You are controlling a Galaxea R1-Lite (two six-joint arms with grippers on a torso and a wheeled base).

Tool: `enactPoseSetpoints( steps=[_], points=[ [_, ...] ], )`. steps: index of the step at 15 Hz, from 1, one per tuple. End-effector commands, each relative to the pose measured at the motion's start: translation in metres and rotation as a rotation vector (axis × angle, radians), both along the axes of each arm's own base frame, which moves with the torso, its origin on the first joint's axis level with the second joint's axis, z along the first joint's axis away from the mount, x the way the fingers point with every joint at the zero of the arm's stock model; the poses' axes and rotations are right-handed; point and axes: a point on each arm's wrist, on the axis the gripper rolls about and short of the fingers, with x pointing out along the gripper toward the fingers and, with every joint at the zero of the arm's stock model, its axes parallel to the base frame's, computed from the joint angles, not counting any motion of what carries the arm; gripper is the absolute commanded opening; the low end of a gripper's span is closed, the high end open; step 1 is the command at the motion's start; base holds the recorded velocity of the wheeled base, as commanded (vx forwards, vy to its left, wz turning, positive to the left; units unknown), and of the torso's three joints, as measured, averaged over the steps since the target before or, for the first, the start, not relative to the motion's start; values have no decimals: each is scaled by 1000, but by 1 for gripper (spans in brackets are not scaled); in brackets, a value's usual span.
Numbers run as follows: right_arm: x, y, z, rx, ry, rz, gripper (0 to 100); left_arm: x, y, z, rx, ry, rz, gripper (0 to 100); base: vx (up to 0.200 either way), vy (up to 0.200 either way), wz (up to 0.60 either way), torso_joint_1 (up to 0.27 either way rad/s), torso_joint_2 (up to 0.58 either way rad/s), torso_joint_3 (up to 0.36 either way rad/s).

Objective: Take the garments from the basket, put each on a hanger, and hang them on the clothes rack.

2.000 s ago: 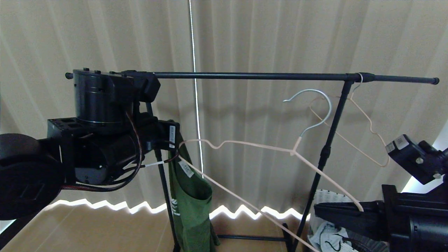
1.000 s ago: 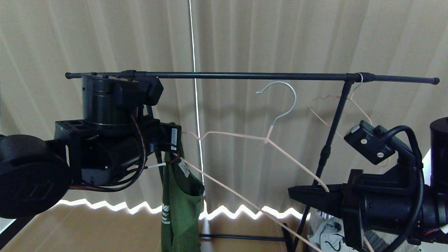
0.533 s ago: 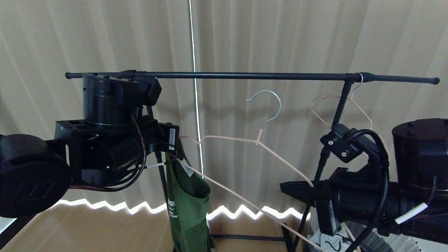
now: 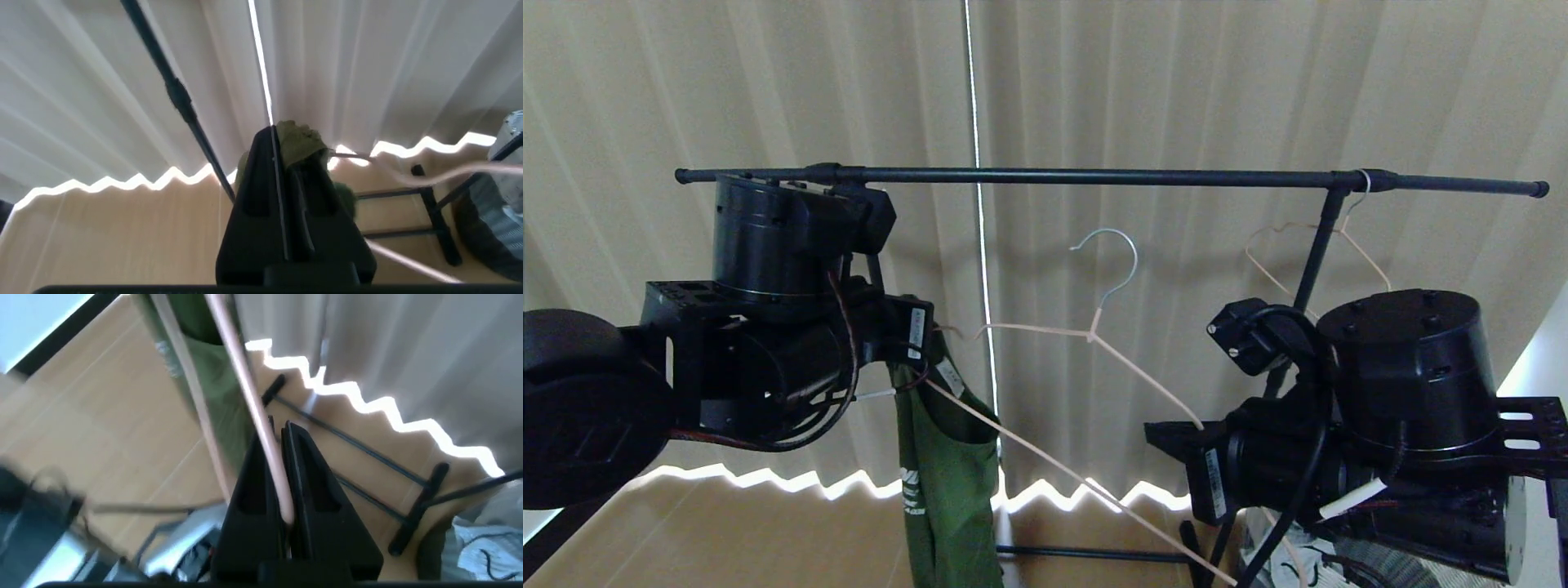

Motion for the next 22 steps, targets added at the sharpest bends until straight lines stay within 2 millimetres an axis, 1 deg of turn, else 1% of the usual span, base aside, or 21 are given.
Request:
enactPoseSetpoints(
  steps=[1, 4, 6, 8, 10, 11, 12, 13, 14, 15, 16, 19, 21, 22],
  points=[
    [3, 6, -4, -4, 13, 3, 0, -3, 2, 3, -7, -7, 1, 0, 0, 0, 0, 0, 0, 0],
    [4, 12, -3, 9, 16, 6, 0, -4, 1, 2, -15, -5, 0, 0, 0, 0, 0, 0, 0, 0],
    [3, 18, -1, 16, 14, 23, 0, -5, -1, 6, -51, -16, 2, 0, 0, 0, 0, 0, 0, 0],
    [-1, 27, -5, 9, 21, 56, 0, -7, -7, 11, -95, -24, -8, 0, 0, 0, 0, 0, 0, 0],
    [1, 37, -13, 15, 12, 66, 0, -7, -8, 15, -109, -37, -9, 0, 0, 0, 0, 0, 0, 0],
    [2, 38, -14, 14, 8, 60, 0, -6, -7, 16, -112, -40, -3, 0, 0, 0, 0, 0, 0, 0],
    [2, 36, -14, 10, 3, 50, 0, -5, -5, 16, -111, -39, 5, 0, 0, 0, 0, 0, 0, 0],
    [1, 33, -14, -9, -8, 16, 0, 2, 6, 14, -98, -37, 47, 0, 0, 0, 0, 0, 0, 0],
    [1, 30, -14, -24, -21, -17, 0, 5, 13, 14, -91, -38, 70, 0, 0, 0, 0, 0, 0, 0],
    [1, 29, -14, -25, -23, -22, 0, 6, 14, 14, -91, -38, 73, 0, 0, 0, 0, 0, 0, 0],
    [2, 22, -14, -40, -39, -69, 0, 8, 20, 14, -85, -38, 93, 0, 0, 0, 0, 0, 0, 0],
    [7, 6, -6, -24, -61, -132, 0, 4, 23, 11, -64, -8, 96, 0, 0, 0, 0, 0, 0, 0],
    [9, 4, -4, -17, -67, -142, 0, 1, 23, 9, -56, 7, 89, 0, 0, 0, 0, 0, 0, 0],
    [8, 4, -4, -14, -70, -138, 0, -1, 18, 10, -62, 2, 67, 0, 0, 0, 0, 0, 0, 0]
  ],
)
